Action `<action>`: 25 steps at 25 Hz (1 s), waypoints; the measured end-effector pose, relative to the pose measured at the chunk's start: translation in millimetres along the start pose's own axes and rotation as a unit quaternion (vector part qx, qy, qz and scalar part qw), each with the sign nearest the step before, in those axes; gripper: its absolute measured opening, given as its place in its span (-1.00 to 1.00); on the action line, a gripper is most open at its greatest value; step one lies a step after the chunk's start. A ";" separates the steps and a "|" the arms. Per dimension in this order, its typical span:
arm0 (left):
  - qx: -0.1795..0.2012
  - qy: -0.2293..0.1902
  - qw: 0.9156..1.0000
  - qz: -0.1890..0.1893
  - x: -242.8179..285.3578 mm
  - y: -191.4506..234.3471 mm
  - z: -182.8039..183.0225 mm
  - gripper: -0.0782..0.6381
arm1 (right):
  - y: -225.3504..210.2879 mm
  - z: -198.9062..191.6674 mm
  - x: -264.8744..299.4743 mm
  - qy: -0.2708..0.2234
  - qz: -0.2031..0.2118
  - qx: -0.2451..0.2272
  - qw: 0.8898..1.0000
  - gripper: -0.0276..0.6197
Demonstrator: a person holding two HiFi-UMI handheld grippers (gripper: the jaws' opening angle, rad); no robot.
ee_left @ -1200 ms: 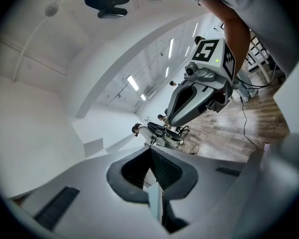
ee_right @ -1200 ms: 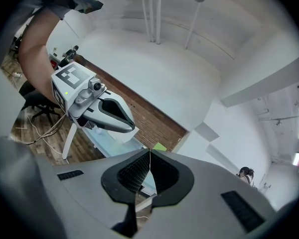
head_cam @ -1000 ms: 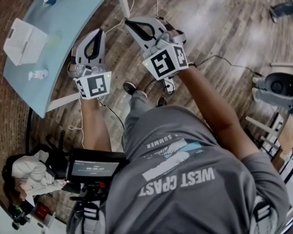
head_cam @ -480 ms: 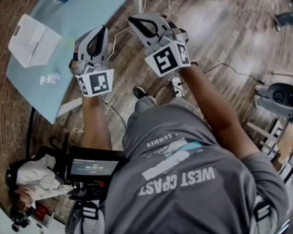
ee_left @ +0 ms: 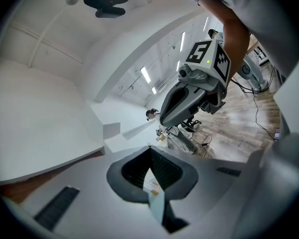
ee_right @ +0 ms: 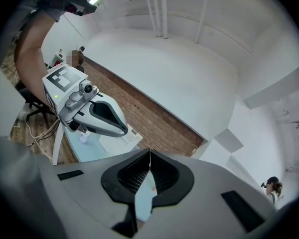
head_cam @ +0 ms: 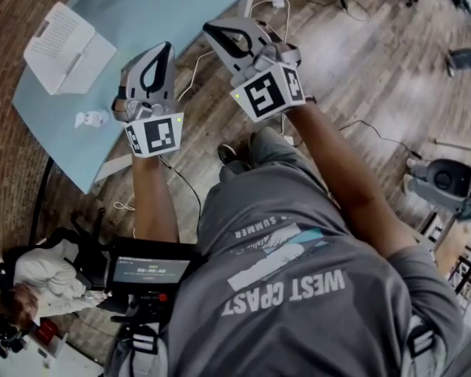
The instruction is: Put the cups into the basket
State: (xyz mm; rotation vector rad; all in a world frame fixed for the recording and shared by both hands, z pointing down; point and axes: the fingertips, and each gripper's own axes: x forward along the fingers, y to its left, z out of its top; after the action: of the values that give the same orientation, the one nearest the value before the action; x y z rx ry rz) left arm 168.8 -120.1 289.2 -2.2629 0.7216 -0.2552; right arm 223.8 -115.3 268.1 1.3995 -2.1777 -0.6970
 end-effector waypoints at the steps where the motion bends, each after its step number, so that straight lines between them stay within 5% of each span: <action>1: 0.000 0.005 1.000 0.002 -2.0 1.1 -3.0 -0.78 | 1.5 0.9 4.2 -0.003 0.004 0.000 1.000 -0.88; 13: 0.003 0.074 0.996 0.047 5.3 47.2 -42.1 -0.78 | -2.2 3.7 66.6 -0.045 0.065 0.012 0.997 -0.88; 25: 0.008 0.177 0.979 0.101 22.4 99.4 -107.6 -0.78 | 7.8 -2.4 179.0 -0.105 0.166 0.021 0.980 -0.88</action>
State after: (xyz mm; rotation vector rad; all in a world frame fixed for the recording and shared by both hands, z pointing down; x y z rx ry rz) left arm 104.3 -253.4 295.0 -2.1312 1.1213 -0.5706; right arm 152.0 -277.6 293.5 0.9799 -2.5233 -0.7019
